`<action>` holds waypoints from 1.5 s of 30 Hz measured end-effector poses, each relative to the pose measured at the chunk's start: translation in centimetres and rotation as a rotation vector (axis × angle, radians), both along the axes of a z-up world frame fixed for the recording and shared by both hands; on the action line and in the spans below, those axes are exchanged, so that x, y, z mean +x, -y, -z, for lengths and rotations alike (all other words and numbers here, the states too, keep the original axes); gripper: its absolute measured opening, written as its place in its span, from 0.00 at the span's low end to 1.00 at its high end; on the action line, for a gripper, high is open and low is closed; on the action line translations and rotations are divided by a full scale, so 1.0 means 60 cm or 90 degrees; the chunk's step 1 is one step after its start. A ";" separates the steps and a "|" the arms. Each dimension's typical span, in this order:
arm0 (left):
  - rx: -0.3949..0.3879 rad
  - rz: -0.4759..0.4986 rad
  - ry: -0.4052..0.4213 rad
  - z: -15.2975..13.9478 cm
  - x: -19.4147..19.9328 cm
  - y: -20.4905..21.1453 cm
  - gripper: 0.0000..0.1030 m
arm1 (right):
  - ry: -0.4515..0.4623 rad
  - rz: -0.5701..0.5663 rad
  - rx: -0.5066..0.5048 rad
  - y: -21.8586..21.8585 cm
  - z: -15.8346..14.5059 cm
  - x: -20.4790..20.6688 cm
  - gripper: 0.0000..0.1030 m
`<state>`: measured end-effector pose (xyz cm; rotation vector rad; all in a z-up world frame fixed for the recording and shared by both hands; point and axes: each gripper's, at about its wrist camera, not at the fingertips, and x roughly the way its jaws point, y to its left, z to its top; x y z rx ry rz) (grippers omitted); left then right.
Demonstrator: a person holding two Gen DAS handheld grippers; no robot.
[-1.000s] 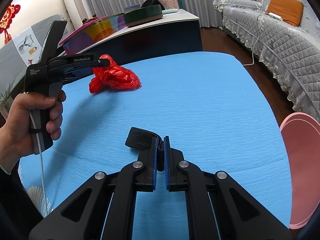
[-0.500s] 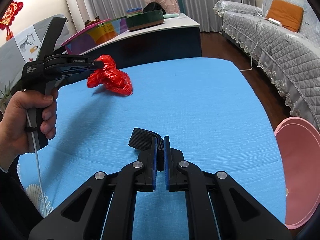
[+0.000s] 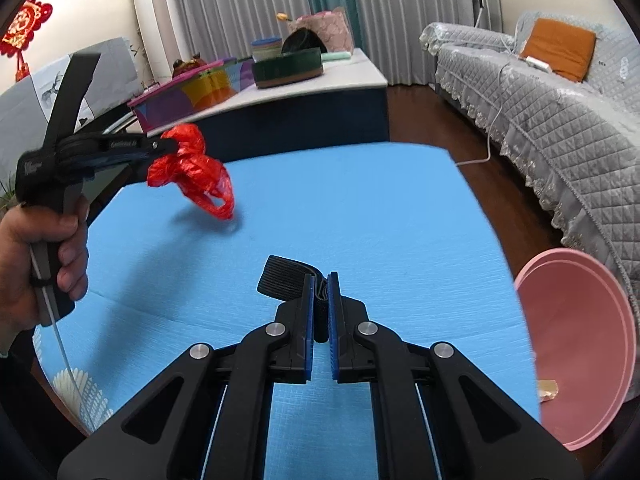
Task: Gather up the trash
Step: 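Close the left tool on the red plastic bag and lift it, then carry the red bag over the pink bin and open the left tool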
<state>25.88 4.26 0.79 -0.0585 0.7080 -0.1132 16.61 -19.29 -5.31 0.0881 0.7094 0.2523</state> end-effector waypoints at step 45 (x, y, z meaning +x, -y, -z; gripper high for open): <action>0.006 0.114 0.038 -0.027 -0.150 0.225 0.08 | 0.104 0.228 -0.001 0.376 -0.147 -0.090 0.06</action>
